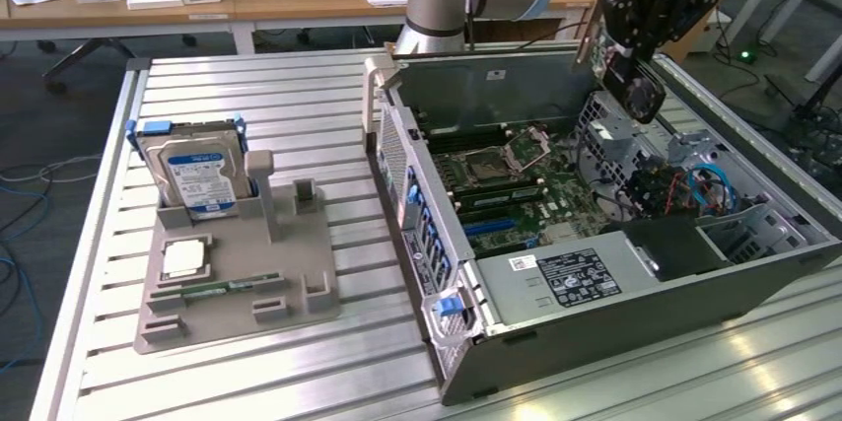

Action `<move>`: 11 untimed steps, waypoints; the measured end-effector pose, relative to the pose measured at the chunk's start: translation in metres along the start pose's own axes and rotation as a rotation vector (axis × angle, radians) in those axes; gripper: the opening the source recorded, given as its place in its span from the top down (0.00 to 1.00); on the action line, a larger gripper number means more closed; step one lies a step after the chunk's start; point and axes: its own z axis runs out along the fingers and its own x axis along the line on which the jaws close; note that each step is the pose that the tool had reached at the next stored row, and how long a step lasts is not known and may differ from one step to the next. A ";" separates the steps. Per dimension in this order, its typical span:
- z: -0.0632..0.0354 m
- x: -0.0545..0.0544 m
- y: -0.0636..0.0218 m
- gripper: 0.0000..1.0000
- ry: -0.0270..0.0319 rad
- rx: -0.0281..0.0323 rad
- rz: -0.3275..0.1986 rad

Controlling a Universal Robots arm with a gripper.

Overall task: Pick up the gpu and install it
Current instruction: 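Pick up the gpu and move the gpu toward the slot, then insert the gpu into the slot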

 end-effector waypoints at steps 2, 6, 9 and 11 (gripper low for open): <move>0.0000 0.000 0.0000 0.74 0.0000 0.0001 0.000; 0.0000 0.000 0.0000 0.74 0.0001 0.0000 0.000; 0.0001 0.000 0.0000 0.74 0.0000 -0.0001 0.000; 0.0000 0.000 0.0000 0.74 0.0000 -0.0001 0.000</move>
